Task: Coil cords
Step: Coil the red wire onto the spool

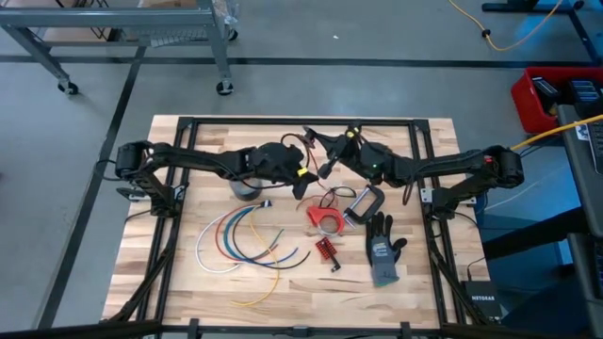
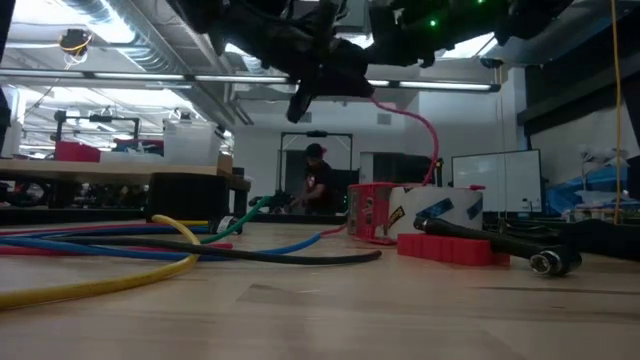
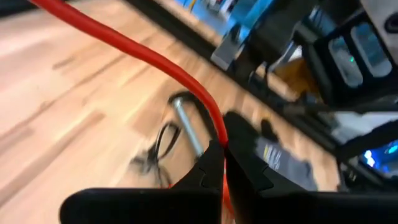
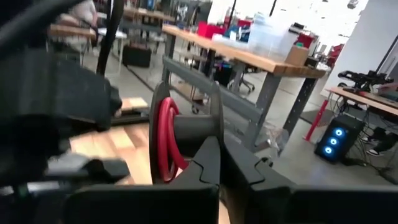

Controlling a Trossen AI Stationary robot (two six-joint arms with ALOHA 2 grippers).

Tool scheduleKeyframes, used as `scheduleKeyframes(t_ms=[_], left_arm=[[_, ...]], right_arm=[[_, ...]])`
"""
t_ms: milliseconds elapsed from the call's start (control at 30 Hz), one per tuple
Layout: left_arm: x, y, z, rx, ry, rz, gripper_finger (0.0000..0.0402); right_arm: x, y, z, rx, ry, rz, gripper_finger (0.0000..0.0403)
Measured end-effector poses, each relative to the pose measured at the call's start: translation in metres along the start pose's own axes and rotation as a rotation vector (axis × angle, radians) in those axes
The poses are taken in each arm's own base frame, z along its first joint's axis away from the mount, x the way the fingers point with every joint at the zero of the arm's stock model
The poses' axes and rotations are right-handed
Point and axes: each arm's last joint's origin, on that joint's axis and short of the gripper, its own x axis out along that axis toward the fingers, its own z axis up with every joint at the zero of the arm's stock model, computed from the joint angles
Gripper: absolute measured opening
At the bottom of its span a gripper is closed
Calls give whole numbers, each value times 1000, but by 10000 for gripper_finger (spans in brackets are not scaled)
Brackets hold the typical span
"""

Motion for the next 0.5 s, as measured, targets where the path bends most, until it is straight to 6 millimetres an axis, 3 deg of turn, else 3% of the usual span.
scheduleKeyframes(t_ms=[233, 500], left_arm=[[-4, -3, 5, -1, 142, 85, 0], [-7, -9, 19, 41, 112, 69, 0]], right_arm=[[0, 1, -9, -73, 85, 17, 3], [-1, 3, -13, -96, 123, 52, 3]])
